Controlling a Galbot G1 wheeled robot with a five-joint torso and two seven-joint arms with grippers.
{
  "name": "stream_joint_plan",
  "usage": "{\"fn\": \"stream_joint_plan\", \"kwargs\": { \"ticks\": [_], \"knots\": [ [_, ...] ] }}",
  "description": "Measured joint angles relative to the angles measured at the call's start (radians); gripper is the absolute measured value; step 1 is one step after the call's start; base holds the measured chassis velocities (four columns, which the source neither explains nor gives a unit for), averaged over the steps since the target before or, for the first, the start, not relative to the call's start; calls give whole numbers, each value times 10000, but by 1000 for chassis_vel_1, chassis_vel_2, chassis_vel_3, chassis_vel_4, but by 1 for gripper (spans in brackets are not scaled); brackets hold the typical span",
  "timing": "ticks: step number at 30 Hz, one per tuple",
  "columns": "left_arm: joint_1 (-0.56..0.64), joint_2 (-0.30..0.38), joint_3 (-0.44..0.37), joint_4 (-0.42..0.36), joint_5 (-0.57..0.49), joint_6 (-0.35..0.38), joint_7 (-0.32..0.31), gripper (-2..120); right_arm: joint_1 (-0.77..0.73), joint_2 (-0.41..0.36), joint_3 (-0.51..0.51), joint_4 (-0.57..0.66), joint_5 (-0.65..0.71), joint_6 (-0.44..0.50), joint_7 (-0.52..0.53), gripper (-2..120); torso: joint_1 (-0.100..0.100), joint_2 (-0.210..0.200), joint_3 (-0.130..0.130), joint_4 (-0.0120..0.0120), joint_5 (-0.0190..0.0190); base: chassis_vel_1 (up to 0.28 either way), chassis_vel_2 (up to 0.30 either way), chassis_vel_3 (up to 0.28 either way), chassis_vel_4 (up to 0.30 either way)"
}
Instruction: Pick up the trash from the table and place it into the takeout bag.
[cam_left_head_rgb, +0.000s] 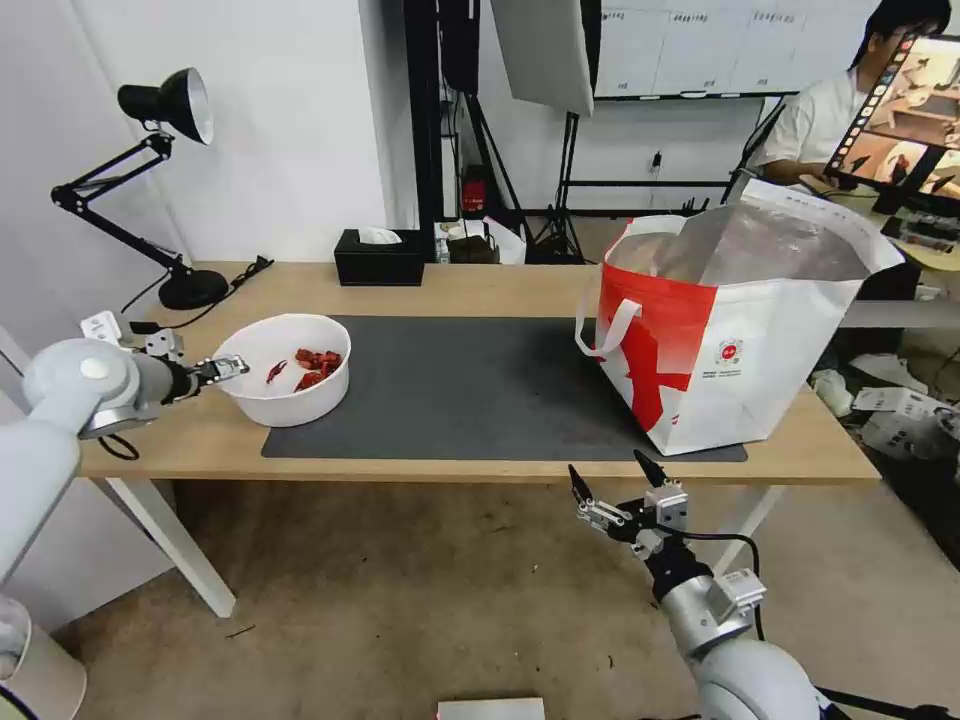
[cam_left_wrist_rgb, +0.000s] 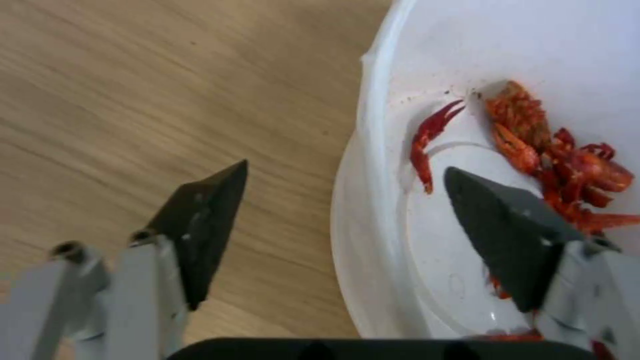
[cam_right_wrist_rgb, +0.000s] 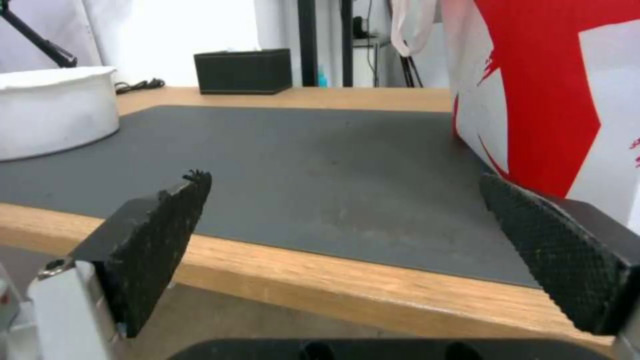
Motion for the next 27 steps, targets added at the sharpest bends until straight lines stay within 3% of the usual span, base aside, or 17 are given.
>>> {"fn": "stream_joint_plan", "kwargs": {
  "ticks": [4, 11, 14, 17, 18, 23, 27],
  "knots": [
    [12, 1, 13, 2, -122, -21, -113, 54, 0, 0, 0, 0, 0, 0, 0, 100, -1, 1, 0, 0, 1, 0, 0, 0, 0],
    [103, 27, -107, -88, -257, -31, -175, 35, 0, 0, -1, 0, 0, 0, 0, 100, -1, 1, 0, 1, 1, 0, 0, 0, 0],
    [128, 1, -232, -223, -380, -37, -47, 17, 1, 0, -1, 1, 0, 0, 0, 100, -1, 1, -1, 1, 1, 0, 0, 0, 0],
    [128, -3, -242, -258, -415, -38, -23, 14, 0, 0, -1, 0, 0, 0, 0, 100, -1, 1, -1, 1, 1, 0, 0, 0, 0],
    [118, -23, -241, -289, -459, -39, -10, 3, 0, 0, 0, 0, 0, -1, 0, 100, -1, 1, 0, 0, 1, 0, 0, 0, 0],
    [139, -67, -247, -353, -626, -119, 36, 0, 1, 0, -1, 0, 1, 0, 0, 100, -1, 1, 0, 0, 0, 0, 0, 0, 0],
    [170, -106, -305, -628, -593, -597, 331, 0, 0, 0, 0, 0, 0, 0, 0, 100, -1, 1, 0, 1, 0, 0, 0, 0, 0]
  ]
}}
